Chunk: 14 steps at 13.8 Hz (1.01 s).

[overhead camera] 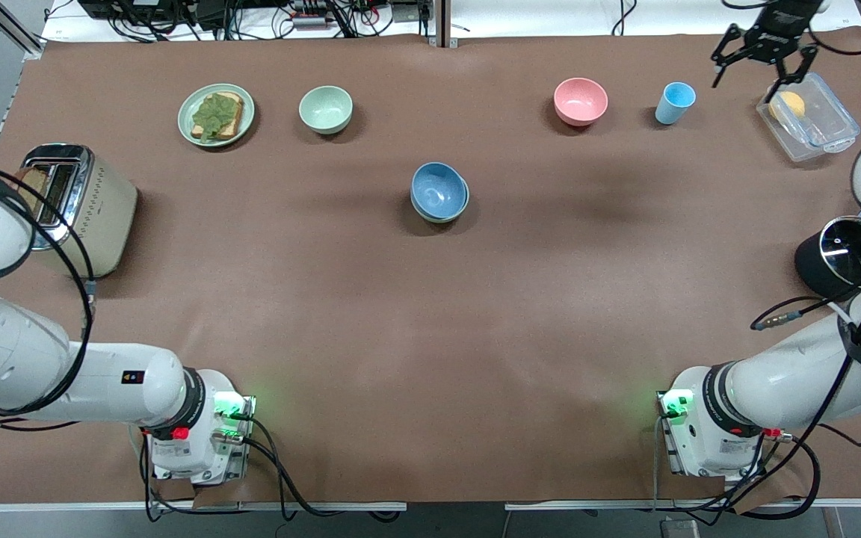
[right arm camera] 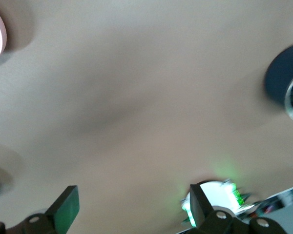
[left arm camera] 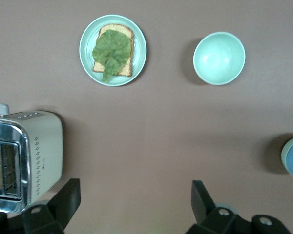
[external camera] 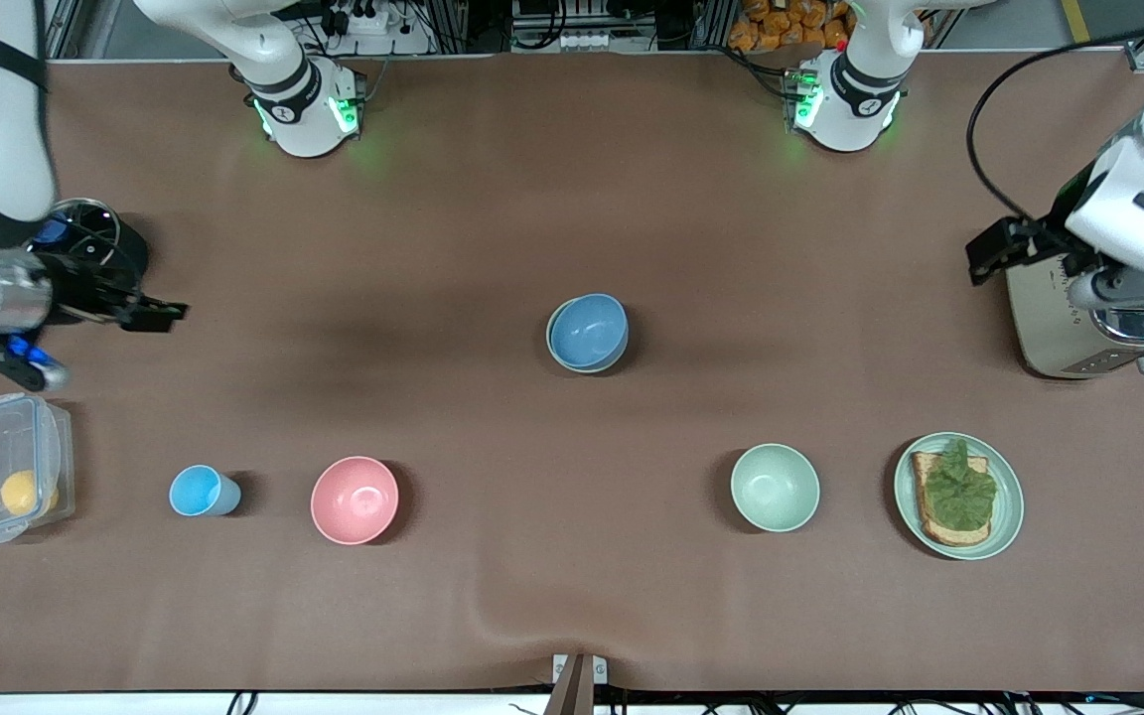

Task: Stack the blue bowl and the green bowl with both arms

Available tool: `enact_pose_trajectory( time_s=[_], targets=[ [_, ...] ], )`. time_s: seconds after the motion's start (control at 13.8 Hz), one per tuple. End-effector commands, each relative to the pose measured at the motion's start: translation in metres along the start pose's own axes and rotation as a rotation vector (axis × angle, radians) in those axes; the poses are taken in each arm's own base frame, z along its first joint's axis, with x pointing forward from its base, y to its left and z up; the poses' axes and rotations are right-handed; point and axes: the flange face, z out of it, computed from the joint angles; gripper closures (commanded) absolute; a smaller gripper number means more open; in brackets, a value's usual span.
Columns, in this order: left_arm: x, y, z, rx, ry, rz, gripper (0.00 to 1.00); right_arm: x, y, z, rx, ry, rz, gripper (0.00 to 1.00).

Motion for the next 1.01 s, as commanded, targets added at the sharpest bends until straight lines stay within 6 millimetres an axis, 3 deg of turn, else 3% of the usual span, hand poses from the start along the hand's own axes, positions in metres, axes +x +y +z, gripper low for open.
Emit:
enact_pose_trajectory(
  time_s=[0.0,0.43,0.8,0.94],
  targets=[
    [-0.017,-0.009,-0.014,-0.023,0.0,0.061,0.0,-0.02,0.012,-0.026,-0.037,0.071,-0.099,0.0],
    [-0.022,-0.018,-0.019,-0.039,-0.001,0.079,0.0,-0.078,0.033,-0.101,0.037,0.283,-0.199,0.0],
    [-0.021,-0.035,-0.02,-0.042,-0.003,0.047,0.0,-0.108,0.021,-0.16,0.077,0.435,-0.288,0.0],
    [-0.019,-0.047,-0.018,-0.042,-0.007,0.025,0.0,-0.118,0.019,-0.168,0.075,0.449,-0.308,0.0]
  ],
)
